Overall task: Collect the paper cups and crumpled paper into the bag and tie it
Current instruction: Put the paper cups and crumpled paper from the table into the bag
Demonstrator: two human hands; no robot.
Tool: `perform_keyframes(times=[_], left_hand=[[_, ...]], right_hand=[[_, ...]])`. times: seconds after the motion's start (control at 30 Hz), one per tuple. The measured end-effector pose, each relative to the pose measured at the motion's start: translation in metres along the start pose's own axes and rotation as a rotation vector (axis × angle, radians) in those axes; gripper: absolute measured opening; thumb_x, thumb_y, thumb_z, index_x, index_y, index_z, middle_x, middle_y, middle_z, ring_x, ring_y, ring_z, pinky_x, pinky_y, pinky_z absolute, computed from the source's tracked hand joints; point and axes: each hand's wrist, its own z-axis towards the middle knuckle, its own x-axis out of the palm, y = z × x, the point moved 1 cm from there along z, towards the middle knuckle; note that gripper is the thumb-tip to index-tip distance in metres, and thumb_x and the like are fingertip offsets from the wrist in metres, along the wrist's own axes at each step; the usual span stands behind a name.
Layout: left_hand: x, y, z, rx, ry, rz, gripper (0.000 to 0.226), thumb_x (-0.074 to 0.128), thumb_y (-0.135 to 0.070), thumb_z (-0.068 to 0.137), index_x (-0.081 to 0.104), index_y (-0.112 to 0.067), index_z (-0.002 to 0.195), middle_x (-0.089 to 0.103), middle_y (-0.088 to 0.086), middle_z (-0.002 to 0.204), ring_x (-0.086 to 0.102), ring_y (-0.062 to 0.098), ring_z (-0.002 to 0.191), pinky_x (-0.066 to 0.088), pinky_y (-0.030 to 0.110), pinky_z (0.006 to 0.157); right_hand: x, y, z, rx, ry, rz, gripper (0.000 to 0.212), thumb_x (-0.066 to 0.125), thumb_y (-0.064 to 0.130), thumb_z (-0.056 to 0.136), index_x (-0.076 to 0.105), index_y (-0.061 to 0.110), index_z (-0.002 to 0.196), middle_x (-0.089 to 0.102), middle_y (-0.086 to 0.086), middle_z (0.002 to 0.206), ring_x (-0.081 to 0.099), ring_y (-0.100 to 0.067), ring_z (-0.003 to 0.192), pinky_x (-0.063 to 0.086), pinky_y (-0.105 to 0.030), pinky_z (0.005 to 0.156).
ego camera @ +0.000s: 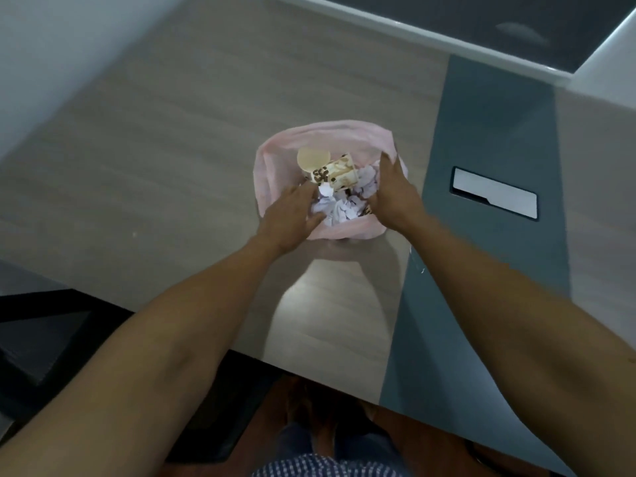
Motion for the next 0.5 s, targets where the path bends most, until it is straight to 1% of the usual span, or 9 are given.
perform_keyframes(times=[0.07,0.13,0.23,0.27,0.3,0.37,0.43,0.47,0.5], left_hand=[[0.010,0.005,0.000,0.077,0.109,0.087,0.037,0.066,-0.034,0.094,0.055,-0.014,0.124,0.057,0.006,0.135,0.051,0.033,0.123,0.049,0.043,0.092],[0.016,0.013,-0.004,0.093,0.077,0.150,0.037,0.062,-0.036,0.095,0.064,-0.014,0.125,0.051,0.009,0.147,0.051,0.034,0.126,0.047,0.045,0.099],[0.009,0.022,-0.007,-0.099,-0.167,0.123,0.028,0.058,-0.031,0.090,0.073,-0.008,0.096,0.059,0.016,0.113,0.057,0.034,0.097,0.053,0.047,0.080],[0.006,0.025,-0.006,-0.196,-0.240,0.105,0.026,0.058,-0.030,0.087,0.072,-0.008,0.091,0.056,0.017,0.110,0.057,0.035,0.095,0.052,0.047,0.080],[0.004,0.029,-0.005,-0.302,-0.276,0.072,0.024,0.059,-0.031,0.086,0.071,-0.010,0.090,0.054,0.018,0.118,0.055,0.038,0.103,0.051,0.047,0.087],[0.003,0.035,-0.001,-0.536,-0.234,-0.070,0.021,0.065,-0.031,0.088,0.073,-0.017,0.101,0.034,0.023,0.150,0.042,0.043,0.133,0.039,0.043,0.110],[0.006,0.043,0.007,-0.713,-0.120,-0.235,0.032,0.066,-0.033,0.091,0.071,-0.024,0.121,0.012,0.022,0.163,0.032,0.037,0.147,0.029,0.034,0.119],[0.007,0.048,0.012,-0.739,-0.082,-0.298,0.039,0.066,-0.034,0.090,0.069,-0.023,0.128,0.014,0.021,0.164,0.035,0.033,0.146,0.030,0.032,0.119],[0.009,0.051,0.016,-0.735,-0.071,-0.342,0.045,0.067,-0.033,0.089,0.067,-0.021,0.133,0.026,0.021,0.161,0.043,0.031,0.142,0.034,0.031,0.118]], right_hand=[[-0.002,-0.001,-0.001,0.007,0.003,-0.007,0.088,0.064,0.018,0.091,0.008,0.026,0.159,0.008,0.002,0.169,0.057,-0.043,0.120,0.052,-0.051,0.089],[-0.003,-0.003,-0.001,0.015,0.006,-0.011,0.089,0.064,0.018,0.092,0.007,0.025,0.159,0.011,0.000,0.169,0.058,-0.043,0.119,0.051,-0.049,0.088],[-0.006,-0.007,0.001,0.002,-0.001,-0.024,0.089,0.065,0.022,0.092,0.007,0.025,0.159,0.015,-0.001,0.168,0.059,-0.044,0.116,0.050,-0.049,0.086],[-0.007,-0.009,0.001,-0.001,-0.006,-0.023,0.088,0.065,0.021,0.092,0.007,0.026,0.159,0.018,-0.001,0.167,0.060,-0.044,0.114,0.050,-0.048,0.085],[-0.008,-0.010,0.002,0.000,-0.012,-0.019,0.088,0.063,0.020,0.091,0.008,0.026,0.159,0.021,-0.002,0.166,0.060,-0.044,0.113,0.050,-0.049,0.085],[-0.010,-0.012,0.004,0.003,-0.030,-0.006,0.085,0.060,0.016,0.091,0.010,0.026,0.158,0.024,-0.002,0.165,0.060,-0.043,0.112,0.052,-0.050,0.085],[-0.013,-0.013,0.006,-0.012,-0.059,-0.005,0.080,0.058,0.014,0.090,0.015,0.024,0.157,0.018,0.000,0.166,0.062,-0.042,0.107,0.054,-0.050,0.083],[-0.014,-0.014,0.006,-0.023,-0.074,-0.011,0.078,0.058,0.013,0.090,0.017,0.024,0.156,0.013,0.002,0.168,0.062,-0.041,0.103,0.055,-0.049,0.081],[-0.014,-0.015,0.007,-0.031,-0.086,-0.018,0.078,0.058,0.011,0.090,0.019,0.025,0.156,0.008,0.002,0.169,0.063,-0.040,0.101,0.055,-0.047,0.079]])
